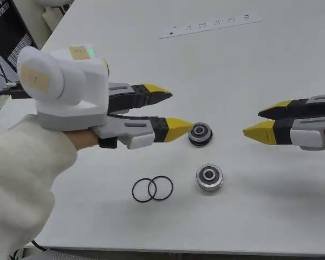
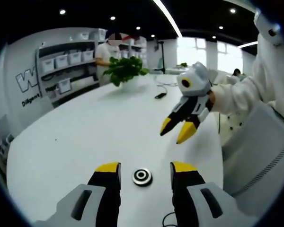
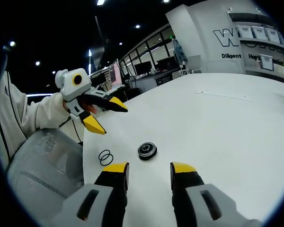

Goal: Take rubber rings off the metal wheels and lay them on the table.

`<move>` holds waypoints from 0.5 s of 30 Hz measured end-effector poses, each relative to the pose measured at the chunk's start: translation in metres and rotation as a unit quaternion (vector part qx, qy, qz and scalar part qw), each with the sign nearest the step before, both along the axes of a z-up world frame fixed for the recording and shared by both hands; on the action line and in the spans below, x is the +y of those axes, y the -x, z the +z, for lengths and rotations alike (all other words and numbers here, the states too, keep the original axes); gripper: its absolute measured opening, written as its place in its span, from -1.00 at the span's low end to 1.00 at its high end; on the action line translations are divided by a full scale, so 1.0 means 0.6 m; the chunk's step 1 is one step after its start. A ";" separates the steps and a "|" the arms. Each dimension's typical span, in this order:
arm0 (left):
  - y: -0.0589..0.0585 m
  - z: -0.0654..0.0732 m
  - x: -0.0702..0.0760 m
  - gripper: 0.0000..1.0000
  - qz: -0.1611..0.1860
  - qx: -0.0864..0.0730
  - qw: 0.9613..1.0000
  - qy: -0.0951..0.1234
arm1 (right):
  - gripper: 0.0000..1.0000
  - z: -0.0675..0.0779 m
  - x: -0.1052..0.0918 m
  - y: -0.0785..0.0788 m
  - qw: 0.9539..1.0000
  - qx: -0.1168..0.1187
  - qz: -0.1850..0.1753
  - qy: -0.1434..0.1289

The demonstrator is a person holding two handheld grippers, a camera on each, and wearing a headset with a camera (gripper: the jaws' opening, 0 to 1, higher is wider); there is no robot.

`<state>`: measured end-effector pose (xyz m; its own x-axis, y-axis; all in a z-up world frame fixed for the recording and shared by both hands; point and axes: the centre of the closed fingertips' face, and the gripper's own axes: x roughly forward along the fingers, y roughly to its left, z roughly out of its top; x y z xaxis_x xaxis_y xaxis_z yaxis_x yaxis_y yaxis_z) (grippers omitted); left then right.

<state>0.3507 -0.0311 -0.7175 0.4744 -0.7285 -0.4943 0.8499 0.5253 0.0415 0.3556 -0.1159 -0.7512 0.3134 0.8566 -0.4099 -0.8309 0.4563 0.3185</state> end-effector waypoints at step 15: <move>-0.027 -0.083 -0.020 -0.34 -0.010 0.048 0.999 -0.012 | -0.37 -0.022 0.015 -0.002 1.000 0.020 0.004 -0.006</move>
